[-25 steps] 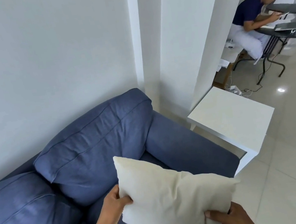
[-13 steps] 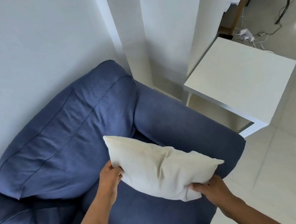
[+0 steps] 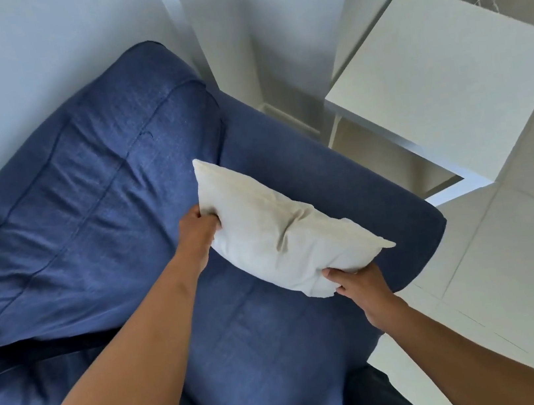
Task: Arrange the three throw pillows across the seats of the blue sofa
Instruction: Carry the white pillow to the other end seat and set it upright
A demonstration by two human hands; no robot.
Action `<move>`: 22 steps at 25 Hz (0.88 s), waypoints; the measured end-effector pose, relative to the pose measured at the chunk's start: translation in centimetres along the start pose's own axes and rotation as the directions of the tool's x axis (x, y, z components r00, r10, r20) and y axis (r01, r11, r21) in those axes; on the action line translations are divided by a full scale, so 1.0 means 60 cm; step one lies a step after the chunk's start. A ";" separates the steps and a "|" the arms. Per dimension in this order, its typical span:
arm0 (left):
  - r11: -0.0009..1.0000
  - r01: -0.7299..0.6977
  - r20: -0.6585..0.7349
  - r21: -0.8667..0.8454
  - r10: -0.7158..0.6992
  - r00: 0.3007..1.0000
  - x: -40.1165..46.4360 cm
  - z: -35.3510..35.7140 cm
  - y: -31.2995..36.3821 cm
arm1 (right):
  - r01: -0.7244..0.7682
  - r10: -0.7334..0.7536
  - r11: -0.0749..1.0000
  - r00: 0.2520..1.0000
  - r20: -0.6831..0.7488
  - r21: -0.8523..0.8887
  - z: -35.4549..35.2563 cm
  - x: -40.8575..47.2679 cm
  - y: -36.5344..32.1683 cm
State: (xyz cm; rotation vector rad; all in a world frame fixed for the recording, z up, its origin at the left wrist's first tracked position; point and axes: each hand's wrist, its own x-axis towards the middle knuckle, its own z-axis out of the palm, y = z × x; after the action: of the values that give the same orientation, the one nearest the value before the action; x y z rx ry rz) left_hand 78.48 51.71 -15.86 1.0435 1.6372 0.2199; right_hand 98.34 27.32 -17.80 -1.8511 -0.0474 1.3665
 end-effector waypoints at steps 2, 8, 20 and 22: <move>1.000 -0.007 -0.015 0.000 0.007 1.000 0.003 0.007 0.008 | 0.009 -0.009 1.000 1.000 0.003 0.028 0.003 0.005 0.000; 1.000 -0.016 -0.034 -0.016 0.015 0.999 -0.007 0.013 0.017 | 0.022 -0.022 0.998 1.000 0.005 0.066 0.001 0.009 0.005; 0.983 0.077 -0.093 -0.168 -0.093 0.991 -0.035 -0.039 -0.036 | 0.029 -0.025 0.995 0.998 0.051 -0.091 0.018 0.062 -0.043; 0.967 0.107 -0.120 -0.232 -0.138 0.983 -0.050 -0.063 -0.061 | 0.044 -0.032 0.985 0.997 0.070 -0.166 0.039 0.081 -0.068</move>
State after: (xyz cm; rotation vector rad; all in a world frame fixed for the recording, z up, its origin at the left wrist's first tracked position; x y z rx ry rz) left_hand 73.31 48.80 -14.69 0.7662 1.7470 0.3916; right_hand 100.15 33.66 -19.27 -1.9311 -0.2381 1.4353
